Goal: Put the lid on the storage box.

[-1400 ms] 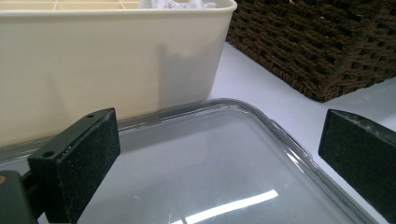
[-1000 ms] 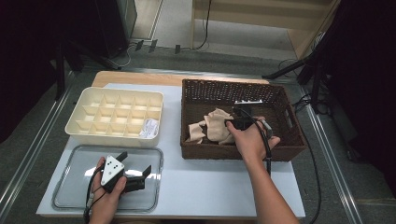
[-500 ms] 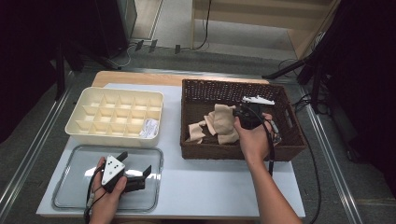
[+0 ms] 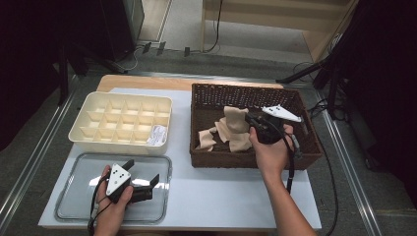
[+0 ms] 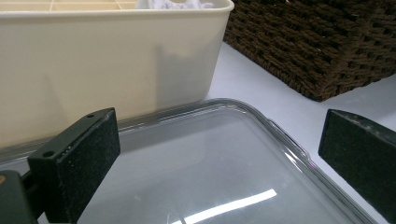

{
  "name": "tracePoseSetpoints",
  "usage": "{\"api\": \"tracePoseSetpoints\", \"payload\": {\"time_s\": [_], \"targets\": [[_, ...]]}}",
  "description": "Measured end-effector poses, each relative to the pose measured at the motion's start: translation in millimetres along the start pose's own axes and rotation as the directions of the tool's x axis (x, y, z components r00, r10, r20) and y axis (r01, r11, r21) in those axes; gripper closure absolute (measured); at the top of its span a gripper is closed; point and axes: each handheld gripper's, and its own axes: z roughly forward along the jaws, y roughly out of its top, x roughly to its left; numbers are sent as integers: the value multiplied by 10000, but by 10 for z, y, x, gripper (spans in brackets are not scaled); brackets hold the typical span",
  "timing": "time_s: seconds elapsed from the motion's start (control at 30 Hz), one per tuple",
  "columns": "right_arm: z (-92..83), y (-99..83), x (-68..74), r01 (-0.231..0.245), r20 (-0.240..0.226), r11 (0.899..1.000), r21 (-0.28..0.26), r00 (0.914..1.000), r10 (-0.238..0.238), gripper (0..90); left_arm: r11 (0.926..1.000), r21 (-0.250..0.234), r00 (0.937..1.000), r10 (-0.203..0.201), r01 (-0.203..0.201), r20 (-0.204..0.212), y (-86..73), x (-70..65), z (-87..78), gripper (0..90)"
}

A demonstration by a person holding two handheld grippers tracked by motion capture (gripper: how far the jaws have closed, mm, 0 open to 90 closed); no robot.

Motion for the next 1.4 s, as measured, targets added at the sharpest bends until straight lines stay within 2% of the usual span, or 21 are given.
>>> {"api": "tracePoseSetpoints", "payload": {"time_s": [0.33,0.43,0.6,0.67,0.7,0.8,0.83,1.03,1.17,1.3,1.4], "targets": [[-213,-187,104,-145,-454,9991,-396,9989,127,891,9999,-62,9998,-137,138,175,5,19,-10,0],[-277,-186,131,-141,-543,9985,-536,9985,112,891,9992,-287,9993,-260,267,268,13,35,-39,0],[-440,-130,173,-179,-761,9958,-896,9970,110,891,9978,-616,9991,-235,257,355,28,32,-85,0],[-523,-112,190,-220,-941,9956,-909,9955,134,891,9965,-713,9982,-407,438,449,40,55,-109,0],[-557,-110,201,-218,-951,9952,-952,9954,127,891,9944,-825,9964,-610,657,590,49,69,-122,0],[-692,-97,240,-115,-1048,9945,-1041,9945,5,891,9911,-1113,9956,-657,728,661,78,90,-156,0],[-725,-94,246,-57,-1044,9940,-1089,9945,-58,891,9909,-1185,9961,-566,643,671,88,87,-162,0],[-976,-63,297,-32,-1214,9901,-1401,9925,-140,891,9930,-1100,9967,-362,440,726,133,48,-163,0],[-1129,-52,335,27,-1364,9885,-1513,9904,-235,891,9914,-1191,9946,-437,548,943,186,7,-177,0],[-1270,-110,399,145,-1485,9873,-1581,9882,-383,891,9918,-1185,9925,-335,475,1178,223,-81,-188,0],[-1336,-189,443,204,-1604,9882,-1515,9860,-449,891,9927,-1139,9924,-258,396,1199,241,-149,-189,0]]}}
